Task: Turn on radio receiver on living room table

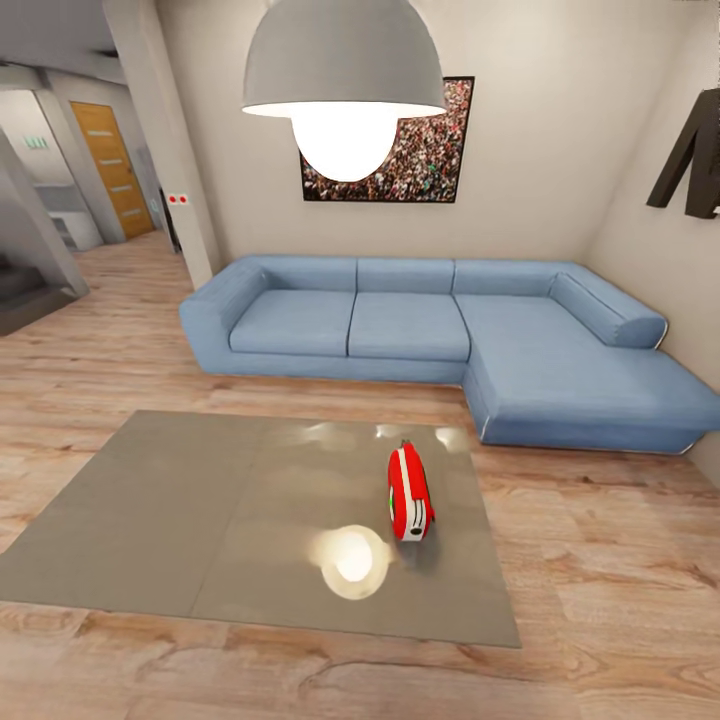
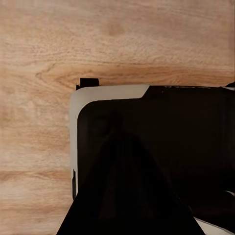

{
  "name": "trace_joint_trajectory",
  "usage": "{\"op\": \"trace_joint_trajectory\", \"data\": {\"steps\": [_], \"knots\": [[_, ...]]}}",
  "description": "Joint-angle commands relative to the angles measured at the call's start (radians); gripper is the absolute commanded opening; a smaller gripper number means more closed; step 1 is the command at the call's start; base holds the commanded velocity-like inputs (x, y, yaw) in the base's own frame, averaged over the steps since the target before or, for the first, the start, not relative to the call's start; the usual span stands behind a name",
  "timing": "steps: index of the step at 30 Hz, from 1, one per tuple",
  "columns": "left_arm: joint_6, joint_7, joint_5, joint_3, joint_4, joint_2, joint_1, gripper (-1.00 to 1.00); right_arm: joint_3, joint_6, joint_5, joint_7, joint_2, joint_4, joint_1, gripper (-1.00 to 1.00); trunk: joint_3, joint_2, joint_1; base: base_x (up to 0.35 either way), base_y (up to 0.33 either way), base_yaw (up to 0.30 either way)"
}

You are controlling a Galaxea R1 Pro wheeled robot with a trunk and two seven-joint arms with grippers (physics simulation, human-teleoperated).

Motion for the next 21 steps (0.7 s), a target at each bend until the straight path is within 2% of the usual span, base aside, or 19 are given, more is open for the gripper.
{"op": "trace_joint_trajectory", "data": {"steps": [1,21], "knots": [[0.000,0.000,0.000,0.000,0.000,0.000,0.000,-1.00,0.000,0.000,0.000,0.000,0.000,0.000,0.000,1.00,0.002,0.000,0.000,0.000,0.000,0.000],[0.000,0.000,0.000,0.000,0.000,0.000,0.000,-1.00,0.001,0.000,-0.002,-0.001,0.001,0.000,0.000,1.00,0.034,0.000,0.000,0.000,0.000,0.000]]}}
